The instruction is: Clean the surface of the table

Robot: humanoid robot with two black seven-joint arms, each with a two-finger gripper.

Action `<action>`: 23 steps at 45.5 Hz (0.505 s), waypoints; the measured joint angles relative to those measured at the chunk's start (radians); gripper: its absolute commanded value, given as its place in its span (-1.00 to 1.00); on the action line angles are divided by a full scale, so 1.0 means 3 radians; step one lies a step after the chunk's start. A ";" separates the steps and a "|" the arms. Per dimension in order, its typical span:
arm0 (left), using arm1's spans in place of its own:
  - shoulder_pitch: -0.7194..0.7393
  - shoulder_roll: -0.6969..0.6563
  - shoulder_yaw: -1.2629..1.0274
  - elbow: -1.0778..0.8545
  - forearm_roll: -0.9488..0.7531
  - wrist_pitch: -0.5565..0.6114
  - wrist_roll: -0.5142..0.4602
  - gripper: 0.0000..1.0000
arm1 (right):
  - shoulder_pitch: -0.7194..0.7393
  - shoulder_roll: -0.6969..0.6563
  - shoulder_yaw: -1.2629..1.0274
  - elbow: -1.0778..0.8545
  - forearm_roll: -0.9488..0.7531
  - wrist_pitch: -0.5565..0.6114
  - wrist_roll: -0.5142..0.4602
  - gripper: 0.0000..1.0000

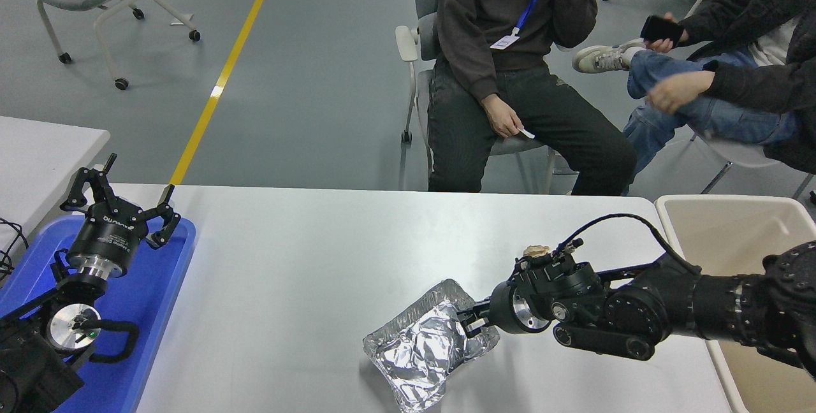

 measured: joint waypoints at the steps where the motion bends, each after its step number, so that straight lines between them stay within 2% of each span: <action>1: 0.0000 0.0000 0.0000 0.0000 0.0000 0.0000 0.0000 1.00 | 0.0001 0.0000 -0.0006 0.0000 0.0001 0.0000 0.0000 -1.00; 23: -0.0001 0.0000 0.0000 0.0000 0.0000 0.0000 0.0000 1.00 | 0.0101 -0.0026 -0.0049 0.0047 0.0064 0.0022 0.0004 -1.00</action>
